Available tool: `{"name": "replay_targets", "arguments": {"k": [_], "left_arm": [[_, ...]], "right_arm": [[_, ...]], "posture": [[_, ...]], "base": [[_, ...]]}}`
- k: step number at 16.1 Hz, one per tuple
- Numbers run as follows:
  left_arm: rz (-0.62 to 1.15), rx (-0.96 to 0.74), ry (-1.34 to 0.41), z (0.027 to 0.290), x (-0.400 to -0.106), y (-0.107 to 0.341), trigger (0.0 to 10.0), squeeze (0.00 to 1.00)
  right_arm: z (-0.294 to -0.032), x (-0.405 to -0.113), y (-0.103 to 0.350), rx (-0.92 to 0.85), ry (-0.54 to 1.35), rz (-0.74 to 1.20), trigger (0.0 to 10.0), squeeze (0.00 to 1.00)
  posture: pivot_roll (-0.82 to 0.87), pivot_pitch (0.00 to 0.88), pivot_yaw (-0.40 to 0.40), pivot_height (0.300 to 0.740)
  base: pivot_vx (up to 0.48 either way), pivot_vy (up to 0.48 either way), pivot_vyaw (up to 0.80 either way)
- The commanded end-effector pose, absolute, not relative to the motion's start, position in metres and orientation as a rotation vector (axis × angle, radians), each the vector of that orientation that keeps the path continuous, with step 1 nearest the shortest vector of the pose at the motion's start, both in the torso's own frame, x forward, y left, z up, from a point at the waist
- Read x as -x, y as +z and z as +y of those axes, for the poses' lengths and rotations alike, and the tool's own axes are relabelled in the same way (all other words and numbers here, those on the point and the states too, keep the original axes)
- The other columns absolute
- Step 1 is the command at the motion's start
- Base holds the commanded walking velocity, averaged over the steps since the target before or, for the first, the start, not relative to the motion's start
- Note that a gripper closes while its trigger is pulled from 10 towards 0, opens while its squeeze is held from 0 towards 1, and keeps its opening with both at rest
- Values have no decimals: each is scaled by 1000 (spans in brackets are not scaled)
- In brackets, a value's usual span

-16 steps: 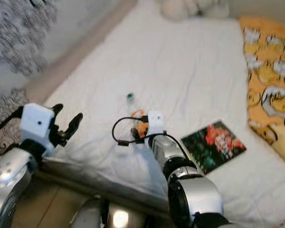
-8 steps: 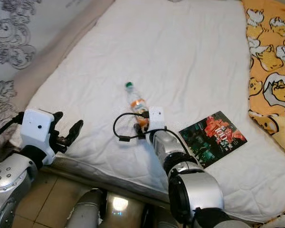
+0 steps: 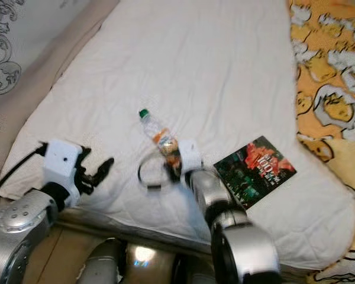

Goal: Clean up the room

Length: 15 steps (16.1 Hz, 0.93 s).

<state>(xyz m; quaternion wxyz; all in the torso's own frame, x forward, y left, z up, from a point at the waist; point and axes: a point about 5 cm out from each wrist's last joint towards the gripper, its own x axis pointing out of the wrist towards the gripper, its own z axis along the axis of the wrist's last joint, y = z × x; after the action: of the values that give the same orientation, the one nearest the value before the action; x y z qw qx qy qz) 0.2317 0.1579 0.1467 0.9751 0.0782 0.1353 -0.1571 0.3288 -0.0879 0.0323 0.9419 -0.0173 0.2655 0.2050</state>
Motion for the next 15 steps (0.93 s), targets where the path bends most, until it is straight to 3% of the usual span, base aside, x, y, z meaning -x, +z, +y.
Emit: {"name": "replay_targets", "arguments": {"k": [1,4,10,14,15], "left_arm": [[297,-146,-338,156,-231,143,10000,0],[268,-165,-375,152,-233,143,10000,0],[236,-151,-473,136,-232,146,10000,0],[194,-177,-643,102,-214,143,10000,0],[161,-190,-708,93,-203,148,10000,0]], "right_arm": [[-92,-318,20,46,449,581,10000,1000],[-100,-313,25,64,481,490,10000,1000],[-96,-333,103,89,506,159,10000,1000],[-105,-357,96,107,463,240,10000,1000],[-109,-360,89,131,423,287,10000,1000]], "posture": [[372,107,-126,728],[347,82,-128,728],[346,57,-124,728],[363,90,-111,728],[392,143,-102,728]], "base": [[0,0,0],[0,0,0],[0,0,0],[0,0,0],[0,0,0]]}}
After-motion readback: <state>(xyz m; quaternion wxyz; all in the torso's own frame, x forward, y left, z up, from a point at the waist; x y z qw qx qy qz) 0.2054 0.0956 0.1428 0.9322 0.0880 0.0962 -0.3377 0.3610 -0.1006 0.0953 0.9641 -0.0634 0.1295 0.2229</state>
